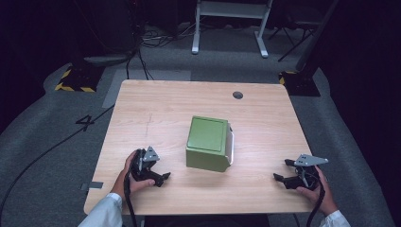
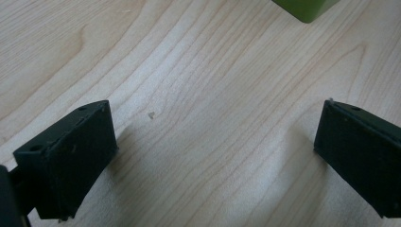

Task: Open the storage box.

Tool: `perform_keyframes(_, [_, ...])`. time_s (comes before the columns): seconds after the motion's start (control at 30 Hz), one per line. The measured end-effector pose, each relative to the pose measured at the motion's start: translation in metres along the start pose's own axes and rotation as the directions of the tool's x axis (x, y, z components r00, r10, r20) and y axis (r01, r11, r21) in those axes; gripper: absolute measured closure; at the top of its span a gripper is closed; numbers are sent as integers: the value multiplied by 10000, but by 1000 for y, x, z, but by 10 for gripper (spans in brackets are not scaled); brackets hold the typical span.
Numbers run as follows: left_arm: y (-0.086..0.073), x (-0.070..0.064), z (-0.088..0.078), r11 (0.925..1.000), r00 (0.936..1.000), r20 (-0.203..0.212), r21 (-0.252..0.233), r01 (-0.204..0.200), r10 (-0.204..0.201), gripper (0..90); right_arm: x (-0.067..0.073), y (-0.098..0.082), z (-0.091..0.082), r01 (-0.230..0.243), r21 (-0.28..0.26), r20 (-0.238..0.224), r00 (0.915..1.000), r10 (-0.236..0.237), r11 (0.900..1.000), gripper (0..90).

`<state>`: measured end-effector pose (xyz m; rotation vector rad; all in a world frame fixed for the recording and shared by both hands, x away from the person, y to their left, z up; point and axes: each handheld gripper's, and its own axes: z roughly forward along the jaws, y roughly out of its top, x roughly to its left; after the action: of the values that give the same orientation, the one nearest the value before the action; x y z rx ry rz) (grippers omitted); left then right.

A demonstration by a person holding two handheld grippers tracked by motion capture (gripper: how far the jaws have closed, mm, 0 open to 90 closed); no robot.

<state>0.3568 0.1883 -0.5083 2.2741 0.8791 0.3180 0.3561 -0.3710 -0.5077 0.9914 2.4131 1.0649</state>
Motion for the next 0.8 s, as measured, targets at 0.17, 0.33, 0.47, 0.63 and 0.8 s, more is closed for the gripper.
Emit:
perform_keyframes(0.17, [1, 1, 0, 9999, 9999, 20, 2, -124, 124, 1, 0, 0, 0, -3, 1, 13, 10000, 3, 10000, 154])
perform_keyframes(0.33, [0, 0, 0, 9999, 9999, 52, -1, -129, 129, 1, 0, 0, 0, 15, 20, 58, 10000, -15, 10000, 142])
perform_keyframes(0.47, [0, 0, 0, 9999, 9999, 82, 1, -112, 112, 1, 0, 1, 1, -58, 67, 116, 9999, 57, 10000, 117])
perform_keyframes(0.63, [0, 0, 0, 9999, 9999, 88, 2, -112, 112, 1, -2, 4, 3, 68, 239, -17, 10000, -68, 9997, 108])
perform_keyframes(0.8, [0, 0, 0, 9999, 9999, 77, 6, -134, 134, 1, -2, 11, 6, 309, 282, 85, 9995, -312, 9991, 179])
